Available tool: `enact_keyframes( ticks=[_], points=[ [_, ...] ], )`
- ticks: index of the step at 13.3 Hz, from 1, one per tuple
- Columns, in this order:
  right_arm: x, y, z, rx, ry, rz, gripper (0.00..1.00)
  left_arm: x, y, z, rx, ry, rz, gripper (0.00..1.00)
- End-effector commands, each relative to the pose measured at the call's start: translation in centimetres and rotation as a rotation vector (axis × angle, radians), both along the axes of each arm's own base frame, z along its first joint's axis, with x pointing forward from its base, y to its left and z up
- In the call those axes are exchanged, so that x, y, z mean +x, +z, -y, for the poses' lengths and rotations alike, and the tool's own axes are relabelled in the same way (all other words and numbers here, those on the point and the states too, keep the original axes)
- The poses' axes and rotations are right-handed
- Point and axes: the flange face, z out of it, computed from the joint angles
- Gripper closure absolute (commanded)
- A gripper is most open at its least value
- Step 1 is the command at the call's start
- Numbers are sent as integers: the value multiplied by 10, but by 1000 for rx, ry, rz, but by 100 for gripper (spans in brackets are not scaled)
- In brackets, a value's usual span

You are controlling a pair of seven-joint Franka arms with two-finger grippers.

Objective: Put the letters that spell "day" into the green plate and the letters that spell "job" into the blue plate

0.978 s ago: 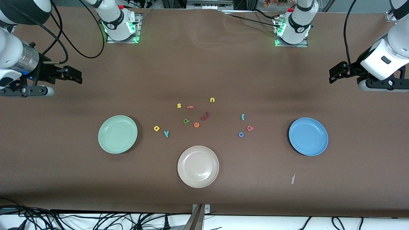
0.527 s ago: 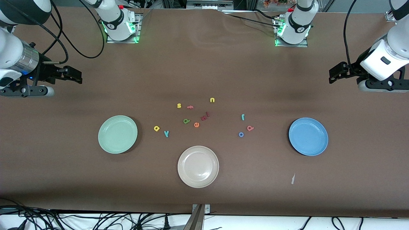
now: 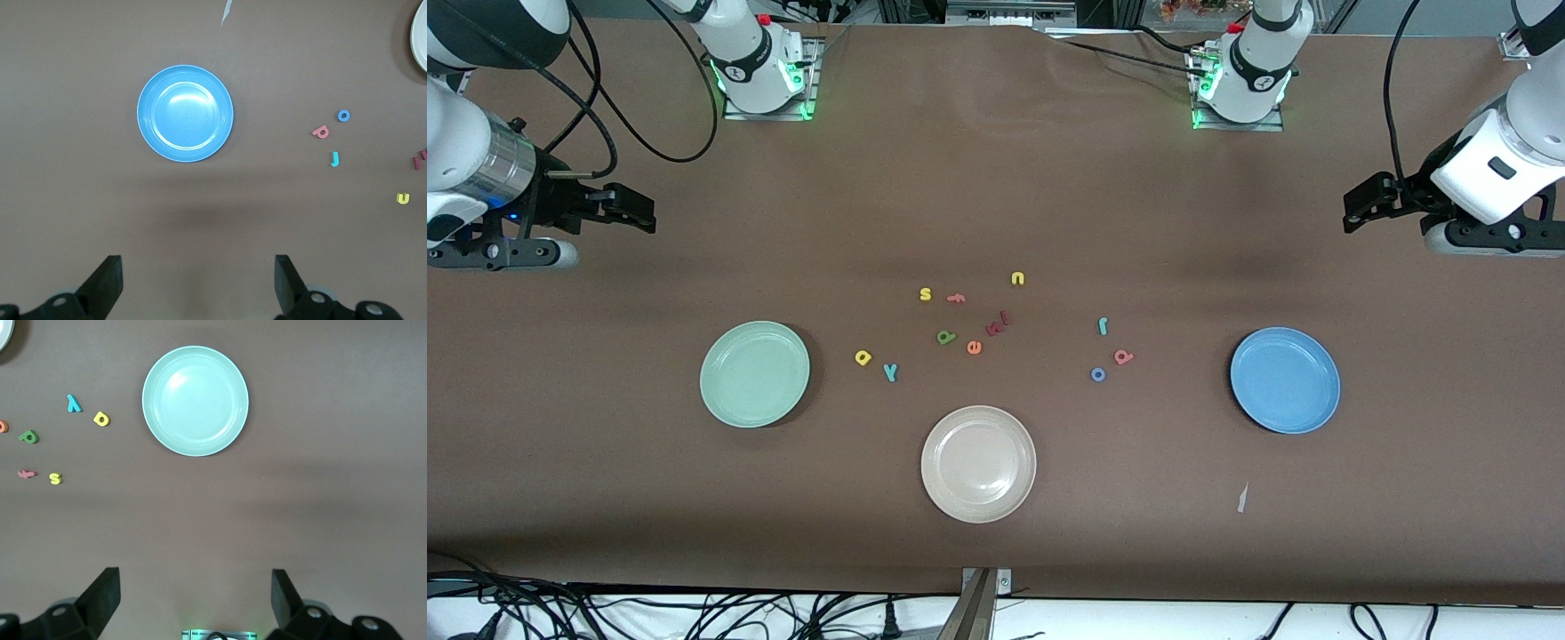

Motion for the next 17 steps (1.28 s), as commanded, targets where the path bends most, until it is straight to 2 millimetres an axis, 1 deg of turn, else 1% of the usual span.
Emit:
enact_keyframes(
  ticks=[1,2,5,10,14,17],
  points=[
    [0,2,2,1,14,1,0,5,5,-13,12,1,0,0],
    [-1,3,2,2,20,1,0,5,5,-13,8,3,-1,0],
    [1,-1,3,2,24,-8,0,5,5,-11,6,0,-1,0],
    [1,0,3,3,30,-3,0,5,5,-11,6,0,1,0],
    [1,6,4,4,27,9,0,5,5,-11,5,0,1,0],
    [1,6,1,24,27,12,0,5,5,-11,5,0,1,0]
  ],
)
